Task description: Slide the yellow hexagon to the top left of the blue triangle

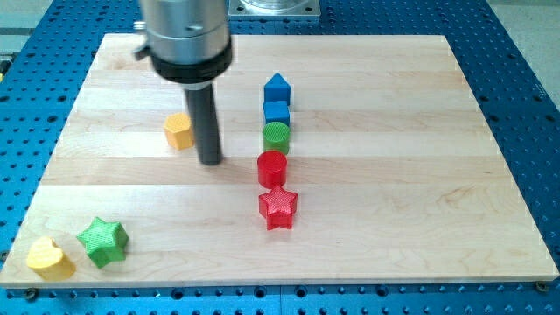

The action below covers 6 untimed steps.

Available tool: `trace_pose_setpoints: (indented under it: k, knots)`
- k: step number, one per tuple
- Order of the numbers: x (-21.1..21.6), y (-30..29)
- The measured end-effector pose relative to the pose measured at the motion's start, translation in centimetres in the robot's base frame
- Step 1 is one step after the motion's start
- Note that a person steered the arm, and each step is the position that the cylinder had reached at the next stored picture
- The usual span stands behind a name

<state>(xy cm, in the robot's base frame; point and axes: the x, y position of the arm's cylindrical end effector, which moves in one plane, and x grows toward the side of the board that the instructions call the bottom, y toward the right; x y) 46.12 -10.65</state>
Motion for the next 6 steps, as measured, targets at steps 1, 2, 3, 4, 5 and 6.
trace_pose_setpoints:
  k: [1, 2, 3, 4, 5, 6]
  knots:
    - [0.0, -2.5]
    - [-2.8, -2.6]
    - [-7.5, -2.5]
    - [-11.5, -0.7]
    - [-13.5, 2.5]
    - [-15.5, 6.8]
